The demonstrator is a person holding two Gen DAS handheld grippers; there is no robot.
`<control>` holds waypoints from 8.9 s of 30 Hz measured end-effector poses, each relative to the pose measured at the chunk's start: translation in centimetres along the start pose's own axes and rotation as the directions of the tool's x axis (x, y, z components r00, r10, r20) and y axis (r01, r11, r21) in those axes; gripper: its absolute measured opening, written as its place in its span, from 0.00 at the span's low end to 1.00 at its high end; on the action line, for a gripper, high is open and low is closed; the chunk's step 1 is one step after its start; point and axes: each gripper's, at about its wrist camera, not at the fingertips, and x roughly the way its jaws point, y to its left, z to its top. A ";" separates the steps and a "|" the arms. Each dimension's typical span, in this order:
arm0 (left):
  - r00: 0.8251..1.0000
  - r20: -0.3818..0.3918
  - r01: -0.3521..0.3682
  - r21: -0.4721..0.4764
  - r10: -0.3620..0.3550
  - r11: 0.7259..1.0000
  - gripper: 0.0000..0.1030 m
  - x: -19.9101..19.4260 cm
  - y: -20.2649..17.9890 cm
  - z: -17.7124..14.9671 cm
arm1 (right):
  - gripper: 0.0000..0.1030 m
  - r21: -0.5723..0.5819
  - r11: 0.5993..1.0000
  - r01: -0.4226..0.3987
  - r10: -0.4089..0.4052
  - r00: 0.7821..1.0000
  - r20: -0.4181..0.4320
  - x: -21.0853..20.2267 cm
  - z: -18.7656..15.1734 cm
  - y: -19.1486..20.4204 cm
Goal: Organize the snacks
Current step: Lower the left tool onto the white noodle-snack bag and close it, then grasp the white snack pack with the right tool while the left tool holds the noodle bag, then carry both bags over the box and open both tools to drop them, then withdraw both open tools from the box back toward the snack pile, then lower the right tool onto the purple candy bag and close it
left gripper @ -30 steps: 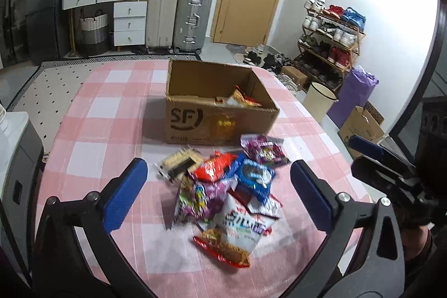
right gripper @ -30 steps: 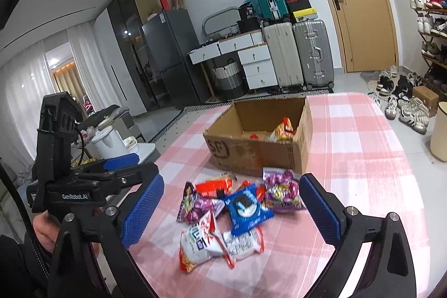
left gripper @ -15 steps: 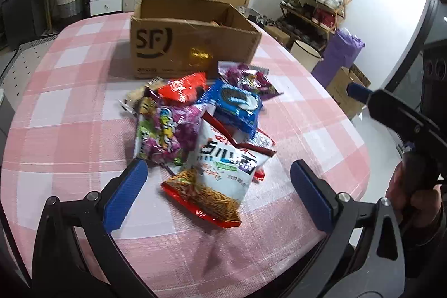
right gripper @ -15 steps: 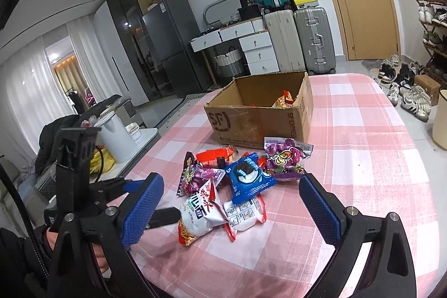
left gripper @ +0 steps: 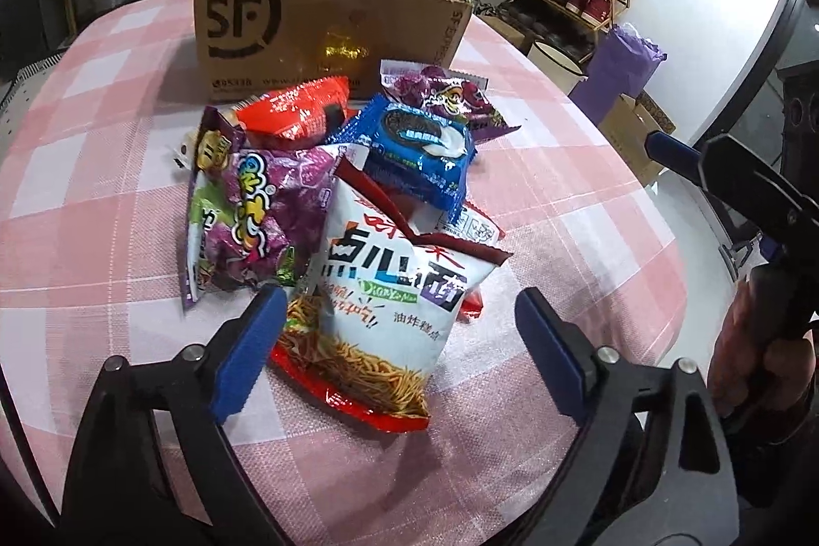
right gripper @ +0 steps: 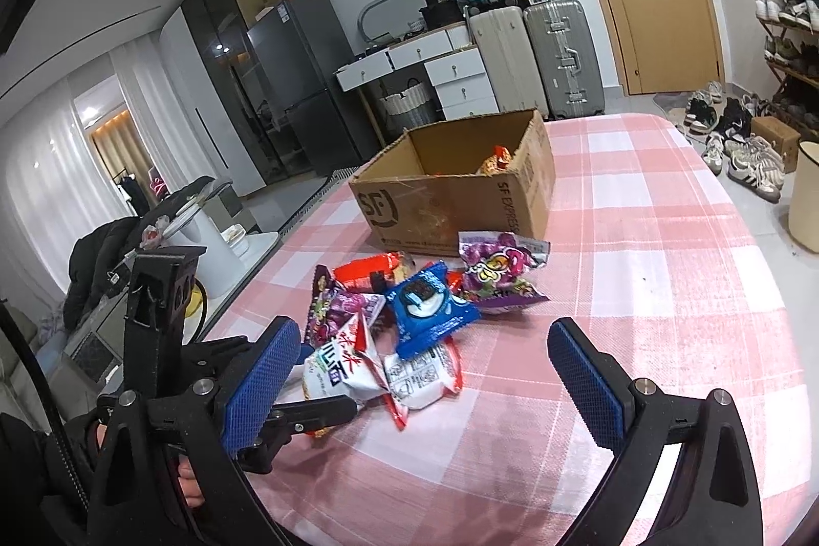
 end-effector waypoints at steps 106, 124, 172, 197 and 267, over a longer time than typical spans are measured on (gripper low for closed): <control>0.994 0.105 -0.030 -0.086 0.039 0.996 0.38 -8.0 5.7 -1.1 | 0.48 -0.091 0.993 0.078 -0.097 0.968 -0.233 6.7 -3.8 0.0; 0.987 0.143 -0.075 -0.035 0.079 0.997 0.39 -9.2 4.5 2.8 | 0.48 -0.123 0.992 -0.023 0.019 0.999 -0.034 1.0 3.5 2.7; 0.989 0.120 -0.079 -0.041 0.084 0.996 0.39 0.6 8.2 28.6 | 0.49 -0.122 0.992 -0.023 0.020 0.999 -0.027 14.9 22.0 -1.2; 0.988 0.088 -0.122 -0.058 0.127 0.991 0.74 4.0 10.1 27.3 | 0.79 -0.089 0.996 0.022 -0.024 1.000 -0.015 16.1 20.9 -3.8; 0.971 0.151 -0.154 -0.199 0.185 0.968 0.99 -3.4 8.7 7.0 | 0.99 -0.009 0.995 0.098 -0.098 0.988 -0.122 7.4 3.7 -4.9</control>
